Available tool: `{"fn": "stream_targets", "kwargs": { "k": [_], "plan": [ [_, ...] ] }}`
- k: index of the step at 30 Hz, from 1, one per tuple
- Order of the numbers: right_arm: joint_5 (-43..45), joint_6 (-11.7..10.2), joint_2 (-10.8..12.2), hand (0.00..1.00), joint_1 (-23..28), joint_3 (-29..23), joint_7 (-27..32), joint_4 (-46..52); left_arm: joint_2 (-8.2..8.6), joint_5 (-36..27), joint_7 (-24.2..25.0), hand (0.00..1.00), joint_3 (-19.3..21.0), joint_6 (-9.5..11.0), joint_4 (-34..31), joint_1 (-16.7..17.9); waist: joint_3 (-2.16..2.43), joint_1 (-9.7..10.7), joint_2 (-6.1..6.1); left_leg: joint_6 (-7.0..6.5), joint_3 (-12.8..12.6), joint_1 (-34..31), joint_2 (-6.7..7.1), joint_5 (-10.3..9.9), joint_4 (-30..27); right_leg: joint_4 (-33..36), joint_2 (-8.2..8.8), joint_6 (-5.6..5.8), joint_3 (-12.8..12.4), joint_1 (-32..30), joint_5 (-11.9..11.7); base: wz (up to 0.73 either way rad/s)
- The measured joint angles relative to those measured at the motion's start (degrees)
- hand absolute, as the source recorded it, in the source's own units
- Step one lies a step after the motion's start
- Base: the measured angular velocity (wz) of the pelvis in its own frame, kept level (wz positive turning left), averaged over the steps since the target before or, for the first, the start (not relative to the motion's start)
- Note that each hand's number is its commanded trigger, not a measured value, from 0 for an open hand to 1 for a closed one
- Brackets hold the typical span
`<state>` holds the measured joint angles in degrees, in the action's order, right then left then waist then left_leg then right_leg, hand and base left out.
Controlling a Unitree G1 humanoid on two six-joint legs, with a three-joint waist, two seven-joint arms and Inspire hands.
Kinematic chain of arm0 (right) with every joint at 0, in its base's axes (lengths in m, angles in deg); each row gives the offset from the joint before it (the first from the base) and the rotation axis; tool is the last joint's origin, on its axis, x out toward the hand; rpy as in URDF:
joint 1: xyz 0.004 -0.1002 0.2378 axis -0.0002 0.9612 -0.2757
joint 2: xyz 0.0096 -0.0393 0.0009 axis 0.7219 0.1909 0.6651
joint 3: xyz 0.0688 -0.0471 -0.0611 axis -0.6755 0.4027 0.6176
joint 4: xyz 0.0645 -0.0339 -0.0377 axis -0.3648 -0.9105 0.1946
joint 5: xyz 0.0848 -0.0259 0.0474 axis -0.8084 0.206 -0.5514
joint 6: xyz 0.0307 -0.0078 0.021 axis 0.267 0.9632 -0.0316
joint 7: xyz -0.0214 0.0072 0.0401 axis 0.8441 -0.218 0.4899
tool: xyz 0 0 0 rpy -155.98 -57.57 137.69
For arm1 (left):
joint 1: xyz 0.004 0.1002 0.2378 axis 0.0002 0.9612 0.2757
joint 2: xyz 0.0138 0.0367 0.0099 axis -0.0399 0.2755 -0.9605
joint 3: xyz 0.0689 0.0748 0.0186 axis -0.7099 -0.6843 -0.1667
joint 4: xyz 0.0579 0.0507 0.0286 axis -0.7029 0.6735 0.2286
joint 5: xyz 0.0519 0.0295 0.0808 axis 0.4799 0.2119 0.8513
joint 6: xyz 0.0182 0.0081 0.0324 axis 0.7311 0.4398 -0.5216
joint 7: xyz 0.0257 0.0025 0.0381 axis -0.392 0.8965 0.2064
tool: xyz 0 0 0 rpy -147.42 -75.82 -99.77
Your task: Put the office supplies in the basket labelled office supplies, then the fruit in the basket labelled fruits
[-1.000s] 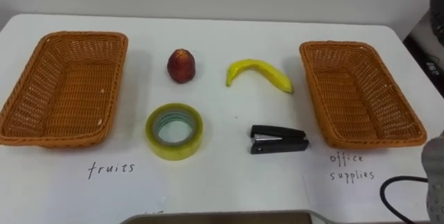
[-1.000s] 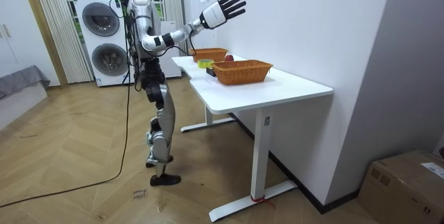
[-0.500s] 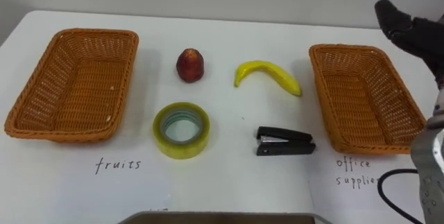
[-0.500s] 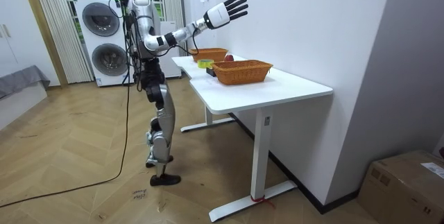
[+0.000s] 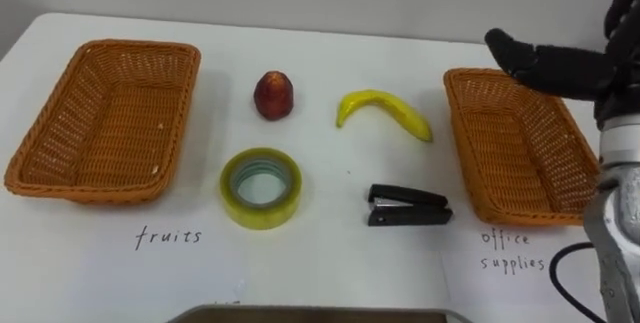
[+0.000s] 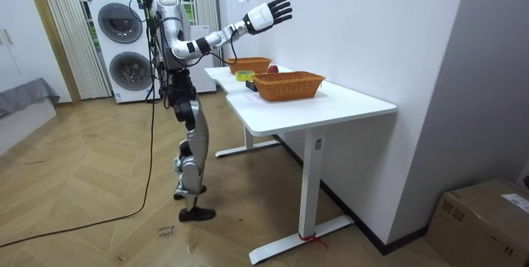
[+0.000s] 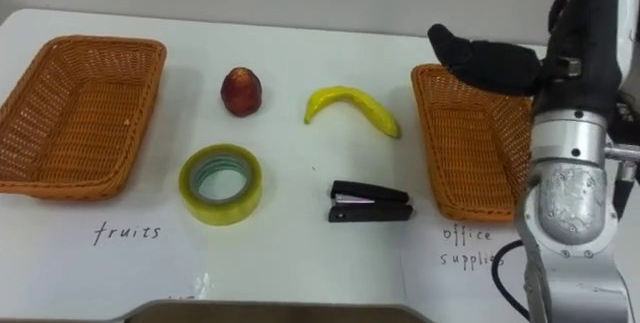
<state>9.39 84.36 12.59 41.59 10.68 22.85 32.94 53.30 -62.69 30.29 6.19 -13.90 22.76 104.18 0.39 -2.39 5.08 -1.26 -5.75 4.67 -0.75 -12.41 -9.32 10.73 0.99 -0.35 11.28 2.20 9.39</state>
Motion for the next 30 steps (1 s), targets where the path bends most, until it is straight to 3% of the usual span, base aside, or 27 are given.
{"fn": "stream_targets", "kwargs": {
  "k": [6,10,21,26,30],
  "plan": [
    [1.99,1.27,-0.01,0.0,0.0,2.42,-5.45,-1.53,-0.09,0.47,0.31,0.0,0.09,-0.79,0.3,-0.61,-0.79,0.13,-0.11,0.08,0.53,-0.13,-0.44,-0.05,-0.13,-0.04,-0.02,-0.13,0.5,0.21,-0.08,0.04],
    [4.71,2.74,-0.02,0.0,0.0,3.11,-8.56,-2.53,-0.13,0.46,0.89,0.0,0.05,-1.09,0.3,-1.0,-0.7,0.19,-0.04,0.15,1.13,-1.05,-0.37,-0.08,-0.35,-0.12,0.03,-0.18,1.36,-0.21,-0.12,0.09],
    [8.36,3.0,-0.27,0.0,0.0,4.18,-16.45,-2.82,-0.78,0.41,3.19,0.0,0.12,-1.07,0.36,-1.94,-0.35,-1.21,0.36,0.24,1.41,-0.96,-0.43,0.0,-0.57,-0.14,-0.01,-0.18,1.32,-0.02,-0.12,0.01],
    [9.32,4.14,-0.35,0.0,0.0,5.21,-20.14,-3.1,-1.72,0.43,4.58,0.0,0.11,-1.03,0.36,-1.95,-0.4,-1.18,1.07,0.22,1.47,-0.94,-0.42,0.01,-0.83,-0.12,0.15,-0.18,1.3,0.15,-0.12,0.0],
    [9.3,4.15,-2.19,0.0,0.0,5.47,-22.81,-4.32,-2.2,0.46,5.48,0.0,0.1,-1.02,0.36,-2.19,-0.58,-1.21,1.16,0.22,1.7,-0.96,-0.41,-0.01,-1.01,-0.08,0.15,-0.21,1.28,0.34,-0.14,0.01]
  ]
}}
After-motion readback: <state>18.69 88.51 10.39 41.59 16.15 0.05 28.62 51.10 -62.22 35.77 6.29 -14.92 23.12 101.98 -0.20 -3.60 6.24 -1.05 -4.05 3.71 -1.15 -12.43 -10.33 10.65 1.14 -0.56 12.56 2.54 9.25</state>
